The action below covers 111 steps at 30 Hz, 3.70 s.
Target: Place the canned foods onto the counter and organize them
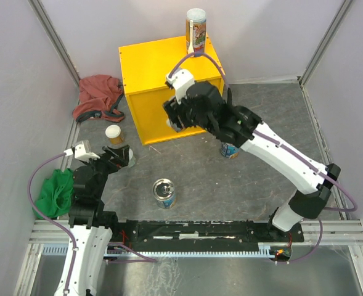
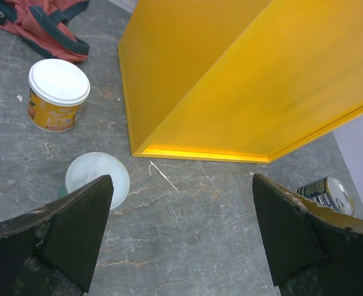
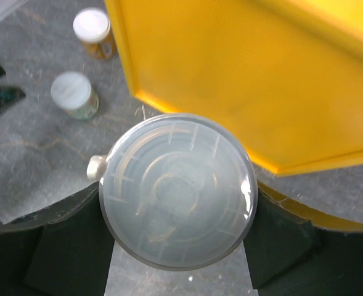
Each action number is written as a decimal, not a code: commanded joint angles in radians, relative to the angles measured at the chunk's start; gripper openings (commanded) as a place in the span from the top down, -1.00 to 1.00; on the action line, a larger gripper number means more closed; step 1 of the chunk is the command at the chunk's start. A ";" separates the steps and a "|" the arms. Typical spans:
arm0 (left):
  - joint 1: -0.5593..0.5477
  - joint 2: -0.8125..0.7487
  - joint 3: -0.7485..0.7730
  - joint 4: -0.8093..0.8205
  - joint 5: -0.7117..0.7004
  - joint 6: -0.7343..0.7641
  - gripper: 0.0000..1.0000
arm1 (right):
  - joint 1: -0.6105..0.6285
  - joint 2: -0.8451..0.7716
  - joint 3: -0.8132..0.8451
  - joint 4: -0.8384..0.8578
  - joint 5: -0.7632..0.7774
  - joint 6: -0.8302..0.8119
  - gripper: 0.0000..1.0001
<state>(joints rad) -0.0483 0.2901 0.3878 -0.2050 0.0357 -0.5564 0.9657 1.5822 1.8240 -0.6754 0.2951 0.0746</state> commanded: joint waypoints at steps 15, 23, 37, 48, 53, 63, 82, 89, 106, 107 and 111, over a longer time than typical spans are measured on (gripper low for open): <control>-0.002 -0.070 0.044 -0.060 -0.043 -0.002 -0.99 | -0.177 0.188 0.581 0.088 -0.004 -0.104 0.74; -0.002 -0.076 0.044 -0.075 -0.042 -0.006 -0.98 | -0.202 0.191 0.648 0.093 -0.006 -0.108 0.74; -0.002 -0.050 0.032 -0.039 -0.029 -0.019 -0.97 | -0.249 0.237 0.741 0.140 0.003 -0.097 0.74; -0.002 -0.046 0.027 -0.040 -0.038 0.005 -0.97 | -0.302 0.313 0.808 0.159 -0.002 -0.085 0.73; -0.002 -0.027 0.022 -0.025 -0.043 0.012 -0.97 | -0.335 0.336 0.807 0.166 -0.005 -0.082 0.72; -0.002 0.024 0.018 0.011 -0.044 0.028 -0.97 | -0.389 0.396 0.813 0.170 -0.051 -0.026 0.68; -0.002 0.097 0.000 0.068 -0.046 0.045 -0.98 | -0.421 0.522 0.841 0.180 -0.107 0.047 -0.12; -0.002 0.104 -0.009 0.079 -0.042 0.041 -0.98 | -0.422 0.533 0.833 0.187 -0.089 0.050 -0.48; -0.003 0.119 -0.013 0.095 -0.046 0.029 -0.98 | -0.458 0.575 0.832 0.216 -0.132 0.059 -0.40; -0.002 0.121 -0.012 0.099 -0.046 0.027 -0.98 | -0.459 0.572 0.828 0.215 -0.133 0.058 -0.40; -0.002 0.120 -0.014 0.106 -0.040 0.019 -0.98 | -0.459 0.546 0.805 0.207 -0.140 0.055 -0.34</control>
<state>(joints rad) -0.0483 0.4103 0.3721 -0.1635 0.0006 -0.5533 0.5156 2.1349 2.6232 -0.4751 0.1658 0.1051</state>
